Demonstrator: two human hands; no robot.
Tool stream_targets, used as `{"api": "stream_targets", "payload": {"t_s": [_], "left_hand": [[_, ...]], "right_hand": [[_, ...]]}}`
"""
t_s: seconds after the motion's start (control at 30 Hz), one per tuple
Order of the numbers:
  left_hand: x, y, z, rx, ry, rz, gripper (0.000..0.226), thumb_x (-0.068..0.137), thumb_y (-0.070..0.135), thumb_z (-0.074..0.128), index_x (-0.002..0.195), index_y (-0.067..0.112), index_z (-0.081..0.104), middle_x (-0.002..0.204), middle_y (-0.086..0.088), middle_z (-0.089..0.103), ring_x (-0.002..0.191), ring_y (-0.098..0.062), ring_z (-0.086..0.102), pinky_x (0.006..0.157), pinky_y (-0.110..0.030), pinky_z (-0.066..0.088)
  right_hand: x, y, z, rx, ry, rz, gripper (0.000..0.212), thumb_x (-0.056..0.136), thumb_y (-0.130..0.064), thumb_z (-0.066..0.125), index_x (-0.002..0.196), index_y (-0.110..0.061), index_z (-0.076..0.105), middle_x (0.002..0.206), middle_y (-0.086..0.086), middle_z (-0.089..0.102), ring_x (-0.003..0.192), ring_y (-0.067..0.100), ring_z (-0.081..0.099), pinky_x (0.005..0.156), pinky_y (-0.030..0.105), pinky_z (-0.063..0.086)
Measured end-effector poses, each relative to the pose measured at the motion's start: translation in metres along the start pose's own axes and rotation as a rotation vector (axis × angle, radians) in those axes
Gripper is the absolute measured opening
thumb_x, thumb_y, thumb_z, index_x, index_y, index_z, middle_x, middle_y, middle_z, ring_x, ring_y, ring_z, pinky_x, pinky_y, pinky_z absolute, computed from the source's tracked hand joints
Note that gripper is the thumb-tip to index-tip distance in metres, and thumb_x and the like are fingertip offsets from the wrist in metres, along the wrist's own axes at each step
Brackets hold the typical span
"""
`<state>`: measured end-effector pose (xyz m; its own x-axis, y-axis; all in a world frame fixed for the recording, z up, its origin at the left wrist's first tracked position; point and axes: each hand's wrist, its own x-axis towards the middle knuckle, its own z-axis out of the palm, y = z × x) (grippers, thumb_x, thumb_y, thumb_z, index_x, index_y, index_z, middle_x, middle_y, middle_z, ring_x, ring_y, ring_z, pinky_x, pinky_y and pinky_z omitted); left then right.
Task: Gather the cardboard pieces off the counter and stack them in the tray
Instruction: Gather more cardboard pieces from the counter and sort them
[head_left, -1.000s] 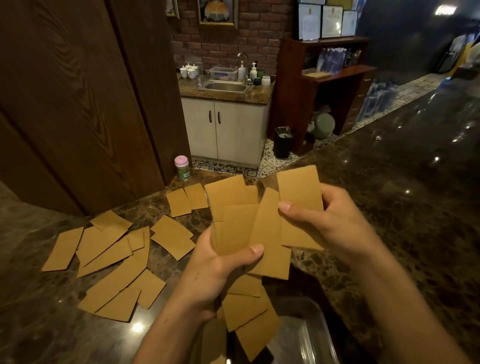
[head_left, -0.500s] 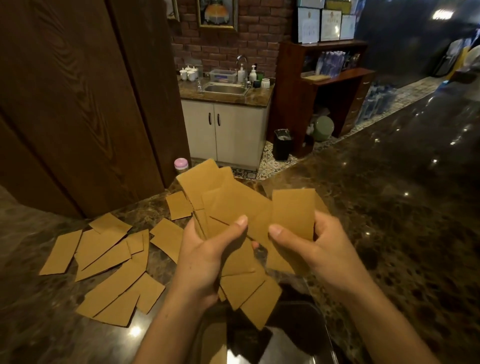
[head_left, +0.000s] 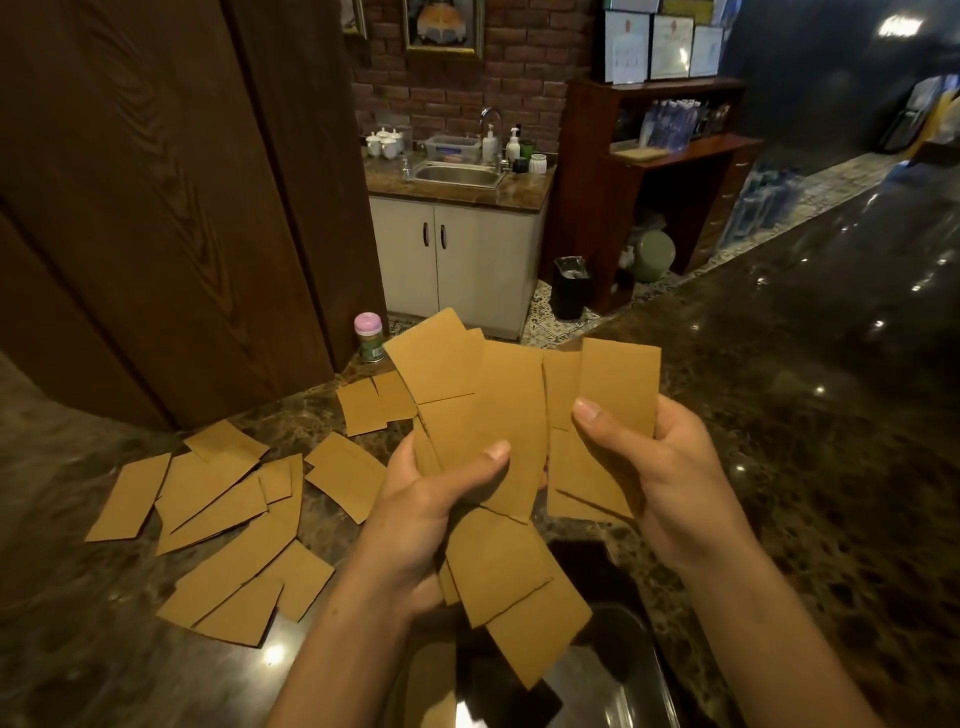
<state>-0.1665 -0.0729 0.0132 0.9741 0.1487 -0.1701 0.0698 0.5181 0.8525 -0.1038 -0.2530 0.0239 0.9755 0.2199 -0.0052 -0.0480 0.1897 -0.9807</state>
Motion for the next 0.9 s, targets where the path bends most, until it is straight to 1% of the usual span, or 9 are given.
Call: {"api": "stream_targets", "payload": {"t_s": [0.17, 0.33, 0.47, 0.53, 0.6, 0.67, 0.77, 0.83, 0.9], "left_hand": [[0.0, -0.003, 0.003, -0.029, 0.042, 0.012, 0.055, 0.069, 0.002, 0.085, 0.116, 0.018, 0.062, 0.098, -0.01, 0.08, 0.089, -0.029, 0.078, 0.069, -0.04, 0.062], [0.0, -0.008, 0.006, 0.027, 0.074, 0.015, 0.045, 0.07, 0.02, 0.079, 0.113, 0.021, 0.065, 0.103, -0.007, 0.079, 0.097, -0.029, 0.076, 0.081, -0.045, 0.061], [-0.004, -0.01, 0.008, 0.077, 0.055, -0.041, 0.037, 0.076, 0.026, 0.077, 0.112, 0.022, 0.069, 0.103, -0.009, 0.08, 0.095, -0.031, 0.076, 0.083, -0.048, 0.061], [-0.005, -0.011, 0.009, 0.079, 0.046, -0.109, 0.031, 0.079, 0.036, 0.074, 0.106, 0.023, 0.071, 0.097, -0.013, 0.079, 0.082, -0.035, 0.075, 0.077, -0.046, 0.061], [-0.007, -0.008, 0.009, 0.077, -0.006, -0.178, 0.036, 0.084, 0.046, 0.069, 0.103, 0.015, 0.072, 0.087, -0.021, 0.074, 0.067, -0.032, 0.069, 0.066, -0.038, 0.058], [-0.007, -0.006, 0.007, 0.051, -0.056, -0.228, 0.046, 0.087, 0.052, 0.063, 0.097, 0.008, 0.076, 0.082, -0.025, 0.069, 0.062, -0.03, 0.066, 0.059, -0.033, 0.057], [-0.006, -0.003, 0.001, -0.039, -0.1, -0.288, 0.054, 0.082, 0.057, 0.062, 0.103, 0.01, 0.078, 0.089, -0.024, 0.07, 0.067, -0.031, 0.068, 0.062, -0.036, 0.06], [-0.007, -0.001, -0.002, -0.087, -0.106, -0.308, 0.065, 0.074, 0.059, 0.067, 0.119, 0.013, 0.073, 0.107, -0.024, 0.071, 0.082, -0.034, 0.069, 0.075, -0.043, 0.06], [-0.01, 0.002, -0.002, -0.128, -0.136, -0.281, 0.055, 0.074, 0.046, 0.071, 0.118, 0.013, 0.072, 0.104, -0.021, 0.074, 0.082, -0.033, 0.071, 0.071, -0.042, 0.061]], "right_hand": [[-0.014, 0.003, 0.006, 0.111, -0.106, 0.061, 0.033, 0.079, -0.016, 0.07, 0.112, -0.016, 0.07, 0.101, 0.004, 0.082, 0.089, 0.017, 0.079, 0.069, 0.028, 0.064], [-0.014, 0.003, 0.005, 0.021, -0.186, 0.064, 0.034, 0.083, -0.01, 0.072, 0.117, -0.004, 0.071, 0.106, 0.015, 0.08, 0.094, 0.027, 0.078, 0.073, 0.031, 0.065], [-0.01, 0.0, 0.002, 0.017, -0.182, 0.05, 0.035, 0.08, -0.011, 0.073, 0.114, -0.005, 0.072, 0.104, 0.014, 0.08, 0.091, 0.025, 0.079, 0.071, 0.029, 0.064], [-0.007, -0.003, 0.002, -0.056, -0.129, -0.09, 0.028, 0.082, -0.014, 0.073, 0.11, -0.011, 0.073, 0.101, 0.008, 0.081, 0.091, 0.022, 0.078, 0.071, 0.031, 0.064], [-0.005, -0.01, -0.003, -0.174, -0.111, -0.298, 0.023, 0.085, -0.013, 0.073, 0.107, -0.012, 0.074, 0.098, 0.007, 0.079, 0.091, 0.021, 0.077, 0.07, 0.033, 0.065], [-0.002, -0.018, -0.012, -0.37, -0.208, -0.576, 0.025, 0.088, -0.013, 0.077, 0.112, -0.006, 0.075, 0.101, 0.004, 0.078, 0.097, 0.02, 0.075, 0.078, 0.036, 0.064], [0.002, -0.021, -0.026, -0.758, -0.414, -0.899, 0.033, 0.09, -0.027, 0.074, 0.118, -0.01, 0.075, 0.119, 0.004, 0.073, 0.108, 0.025, 0.068, 0.087, 0.045, 0.057], [0.001, -0.021, -0.033, -1.002, -0.495, -1.002, 0.035, 0.09, -0.031, 0.074, 0.121, -0.017, 0.075, 0.126, 0.004, 0.071, 0.113, 0.023, 0.063, 0.088, 0.042, 0.056], [-0.002, -0.018, -0.037, -1.191, -0.535, -1.075, 0.037, 0.091, -0.03, 0.071, 0.126, -0.021, 0.074, 0.13, 0.003, 0.069, 0.118, 0.019, 0.057, 0.09, 0.037, 0.057]]}}
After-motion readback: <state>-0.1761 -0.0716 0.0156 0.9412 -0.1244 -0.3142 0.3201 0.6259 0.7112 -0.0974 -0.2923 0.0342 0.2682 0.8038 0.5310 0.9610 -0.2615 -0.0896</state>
